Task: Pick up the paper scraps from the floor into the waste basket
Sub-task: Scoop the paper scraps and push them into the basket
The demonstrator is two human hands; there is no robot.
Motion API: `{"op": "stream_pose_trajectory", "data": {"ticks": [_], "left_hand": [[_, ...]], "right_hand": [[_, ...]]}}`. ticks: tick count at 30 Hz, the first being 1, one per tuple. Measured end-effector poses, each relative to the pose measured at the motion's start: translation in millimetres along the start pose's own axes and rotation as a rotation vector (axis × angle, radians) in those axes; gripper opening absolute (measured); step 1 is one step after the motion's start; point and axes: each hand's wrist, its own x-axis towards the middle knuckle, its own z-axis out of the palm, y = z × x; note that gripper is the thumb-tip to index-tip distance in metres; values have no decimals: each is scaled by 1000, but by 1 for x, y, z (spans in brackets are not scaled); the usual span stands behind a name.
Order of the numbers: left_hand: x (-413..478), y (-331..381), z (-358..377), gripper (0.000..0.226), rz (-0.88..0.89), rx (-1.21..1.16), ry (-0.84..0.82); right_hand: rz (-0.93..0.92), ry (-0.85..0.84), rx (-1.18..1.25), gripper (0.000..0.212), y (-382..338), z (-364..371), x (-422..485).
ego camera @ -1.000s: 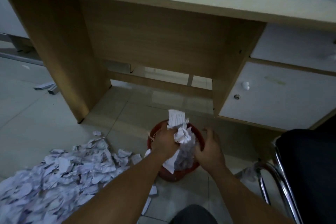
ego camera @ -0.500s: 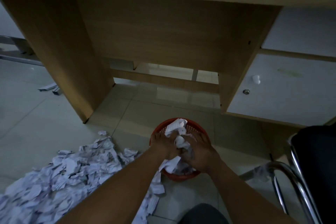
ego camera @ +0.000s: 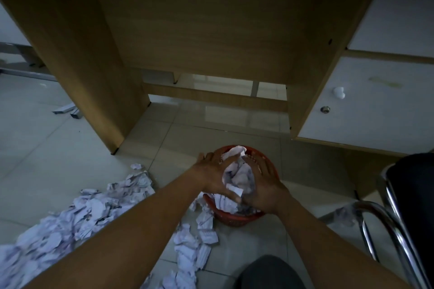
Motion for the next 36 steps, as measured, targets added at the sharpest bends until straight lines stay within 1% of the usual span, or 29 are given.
{"op": "stream_pose_trajectory", "data": {"ticks": [2, 4, 6, 11, 16, 19, 25, 28, 30, 32, 34, 36], "left_hand": [[2, -3, 12, 128, -9, 102, -116], [10, -5, 29, 122, -24, 197, -138], [19, -7, 47, 117, -35, 258, -138], [27, 3, 71, 107, -90, 392, -147], [35, 4, 79, 108, -92, 430, -203], [36, 4, 76, 106, -89, 405, -202], [31, -2, 67, 105, -73, 258, -83], [23, -10, 63, 97, -17, 252, -45], [14, -13, 57, 89, 6, 268, 16], [2, -13, 48, 79, -8, 275, 50], [-9, -13, 41, 71, -26, 256, 65], [-23, -16, 37, 70, -72, 188, 107]], "right_hand": [[12, -94, -8, 107, -2, -1, -2], [11, -192, -83, 106, 0, 0, -2], [23, -273, -110, 112, 0, 3, 0], [100, -359, -177, 117, 2, 17, 7], [154, -430, -264, 116, 0, 28, 14], [170, -417, -273, 116, -1, 33, 17], [196, -318, -208, 108, -5, 28, 14], [208, -263, -210, 109, -13, 18, 9], [206, -199, -243, 109, -23, 9, 3], [158, -112, -282, 101, -36, 1, -2], [123, -105, -286, 95, -49, -8, -4], [87, -85, -276, 91, -62, -11, -5]]}}
